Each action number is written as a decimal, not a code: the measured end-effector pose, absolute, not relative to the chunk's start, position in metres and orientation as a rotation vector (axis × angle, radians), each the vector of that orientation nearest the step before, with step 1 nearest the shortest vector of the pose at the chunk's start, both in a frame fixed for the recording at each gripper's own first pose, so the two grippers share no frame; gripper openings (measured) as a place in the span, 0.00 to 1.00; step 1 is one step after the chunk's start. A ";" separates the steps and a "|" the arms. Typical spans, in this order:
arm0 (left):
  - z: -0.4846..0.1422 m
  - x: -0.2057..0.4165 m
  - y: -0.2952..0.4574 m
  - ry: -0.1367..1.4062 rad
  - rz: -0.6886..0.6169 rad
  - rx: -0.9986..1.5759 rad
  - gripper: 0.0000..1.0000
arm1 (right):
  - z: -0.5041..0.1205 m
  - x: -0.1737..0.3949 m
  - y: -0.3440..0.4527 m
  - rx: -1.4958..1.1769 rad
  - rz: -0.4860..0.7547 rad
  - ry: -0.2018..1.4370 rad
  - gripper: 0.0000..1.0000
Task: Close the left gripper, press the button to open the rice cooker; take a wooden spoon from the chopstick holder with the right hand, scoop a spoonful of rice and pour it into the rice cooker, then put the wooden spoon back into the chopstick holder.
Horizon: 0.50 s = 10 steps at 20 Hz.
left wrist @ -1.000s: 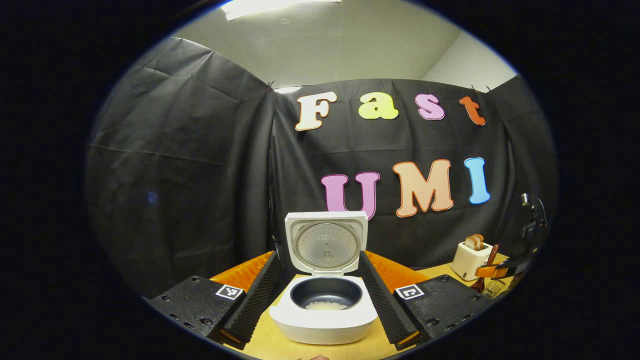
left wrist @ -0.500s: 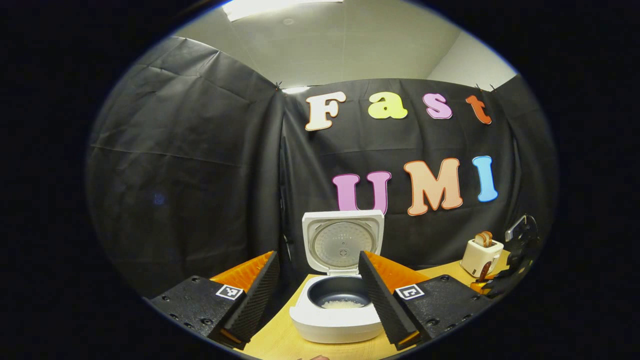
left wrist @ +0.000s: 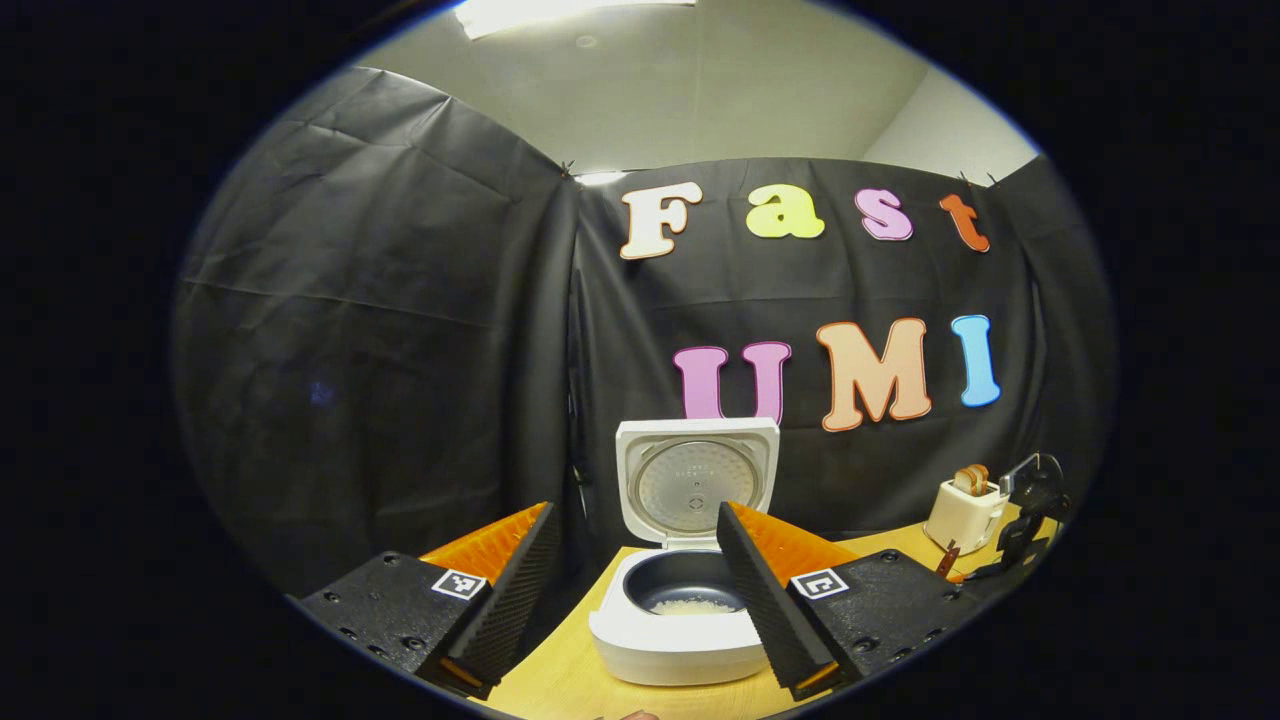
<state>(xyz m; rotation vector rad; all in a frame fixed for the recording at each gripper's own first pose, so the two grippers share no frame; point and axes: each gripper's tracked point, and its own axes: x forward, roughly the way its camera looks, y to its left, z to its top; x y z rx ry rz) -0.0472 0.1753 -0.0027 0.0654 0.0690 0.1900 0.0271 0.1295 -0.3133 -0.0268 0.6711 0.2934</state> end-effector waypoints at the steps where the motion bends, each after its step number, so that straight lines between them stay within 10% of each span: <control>1: -0.003 -0.048 0.176 0.068 0.194 0.063 0.94 | -0.316 0.026 0.128 0.029 0.284 0.693 0.15; 10: 0.000 -0.051 0.174 0.063 0.198 0.058 0.94 | -0.334 0.033 0.087 0.567 0.113 0.847 0.15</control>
